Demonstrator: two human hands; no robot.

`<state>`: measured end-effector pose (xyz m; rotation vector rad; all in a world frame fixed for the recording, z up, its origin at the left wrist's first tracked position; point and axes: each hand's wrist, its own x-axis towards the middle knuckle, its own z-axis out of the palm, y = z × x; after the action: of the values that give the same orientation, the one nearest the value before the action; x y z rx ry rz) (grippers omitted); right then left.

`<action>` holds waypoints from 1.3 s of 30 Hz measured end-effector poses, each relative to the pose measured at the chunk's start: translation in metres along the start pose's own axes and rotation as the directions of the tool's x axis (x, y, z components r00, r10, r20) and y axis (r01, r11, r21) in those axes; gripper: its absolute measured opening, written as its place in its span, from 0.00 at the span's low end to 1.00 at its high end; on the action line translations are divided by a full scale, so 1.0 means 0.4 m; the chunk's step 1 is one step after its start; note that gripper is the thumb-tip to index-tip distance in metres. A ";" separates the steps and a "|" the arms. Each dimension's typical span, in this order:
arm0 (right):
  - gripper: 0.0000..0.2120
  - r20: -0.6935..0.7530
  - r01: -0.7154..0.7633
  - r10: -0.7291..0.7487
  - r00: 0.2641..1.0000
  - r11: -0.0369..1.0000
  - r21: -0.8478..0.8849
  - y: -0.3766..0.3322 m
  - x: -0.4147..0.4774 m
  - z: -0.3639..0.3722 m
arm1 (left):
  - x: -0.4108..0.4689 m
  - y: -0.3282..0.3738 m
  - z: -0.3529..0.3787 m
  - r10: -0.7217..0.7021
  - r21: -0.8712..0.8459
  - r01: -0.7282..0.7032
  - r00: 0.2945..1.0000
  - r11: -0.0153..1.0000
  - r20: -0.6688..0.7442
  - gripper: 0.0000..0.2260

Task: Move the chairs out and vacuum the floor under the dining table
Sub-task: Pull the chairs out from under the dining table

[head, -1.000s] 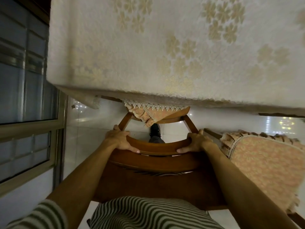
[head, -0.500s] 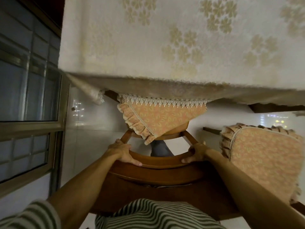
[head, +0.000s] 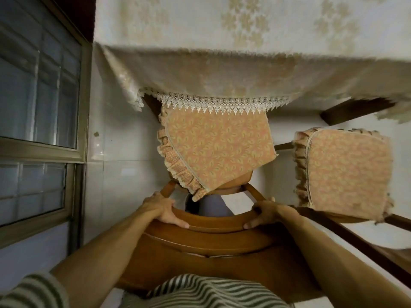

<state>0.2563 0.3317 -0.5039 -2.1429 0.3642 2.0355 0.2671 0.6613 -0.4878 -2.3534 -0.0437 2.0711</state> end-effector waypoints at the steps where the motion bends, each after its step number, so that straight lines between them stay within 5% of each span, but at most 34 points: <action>1: 0.54 0.006 -0.007 0.007 1.000 1.000 -0.003 -0.001 -0.013 0.026 | -0.008 -0.005 0.021 0.000 0.005 0.000 1.000 1.000 0.002 0.49; 12: 0.48 0.025 0.009 -0.010 1.000 1.000 0.015 0.087 0.013 0.270 | -0.022 0.002 0.241 -0.012 0.034 0.012 1.000 0.999 0.002 0.50; 17: 0.62 0.075 0.020 -0.019 0.997 1.000 -0.004 0.128 0.048 0.331 | -0.018 0.022 0.312 -0.021 0.025 0.020 1.000 0.999 0.022 0.50; 25: 0.52 0.070 0.014 -0.011 0.998 0.999 -0.046 0.153 0.061 0.409 | -0.011 0.027 0.401 -0.049 0.018 0.049 0.998 0.999 0.049 0.49; 39: 0.50 0.027 0.000 0.003 1.000 0.994 -0.112 0.177 0.074 0.468 | 0.002 0.038 0.494 -0.030 0.054 0.028 0.999 0.998 0.039 0.48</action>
<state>0.0582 0.3149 -0.5409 -2.1758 0.2533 2.1318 0.0715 0.6433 -0.5141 -2.2676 -0.0220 2.0791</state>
